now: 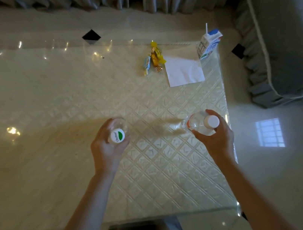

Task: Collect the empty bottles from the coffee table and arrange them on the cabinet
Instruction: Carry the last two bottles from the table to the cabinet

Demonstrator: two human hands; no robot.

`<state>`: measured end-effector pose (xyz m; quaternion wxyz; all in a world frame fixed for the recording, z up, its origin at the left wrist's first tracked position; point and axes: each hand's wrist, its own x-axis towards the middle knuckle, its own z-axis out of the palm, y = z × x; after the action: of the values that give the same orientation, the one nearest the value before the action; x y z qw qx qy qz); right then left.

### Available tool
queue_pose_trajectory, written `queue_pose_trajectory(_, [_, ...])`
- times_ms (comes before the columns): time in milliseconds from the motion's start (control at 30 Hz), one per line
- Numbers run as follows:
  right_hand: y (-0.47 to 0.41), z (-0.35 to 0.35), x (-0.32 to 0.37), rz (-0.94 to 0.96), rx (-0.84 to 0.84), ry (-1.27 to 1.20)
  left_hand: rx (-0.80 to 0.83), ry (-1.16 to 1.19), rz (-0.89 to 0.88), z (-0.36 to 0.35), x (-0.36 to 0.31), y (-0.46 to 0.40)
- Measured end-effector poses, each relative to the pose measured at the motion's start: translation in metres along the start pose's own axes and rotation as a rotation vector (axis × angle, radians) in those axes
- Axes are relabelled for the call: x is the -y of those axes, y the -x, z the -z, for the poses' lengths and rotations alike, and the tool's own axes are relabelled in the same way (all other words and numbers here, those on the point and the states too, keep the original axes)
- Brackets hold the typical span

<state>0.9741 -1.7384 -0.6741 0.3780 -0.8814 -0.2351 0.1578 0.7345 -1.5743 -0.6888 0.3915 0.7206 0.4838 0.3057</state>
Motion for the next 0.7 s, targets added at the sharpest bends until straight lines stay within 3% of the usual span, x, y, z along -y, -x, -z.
queue_pose_trajectory(400, [0.062, 0.105, 0.079, -0.025, -0.051, -0.016, 0.217, 0.134, -0.036, 0.046, -0.14, 0.023])
queue_pose_trajectory(700, [0.107, 0.233, 0.167, 0.097, -0.282, -0.018, 0.335, 0.163, -0.314, 0.089, -0.269, 0.021])
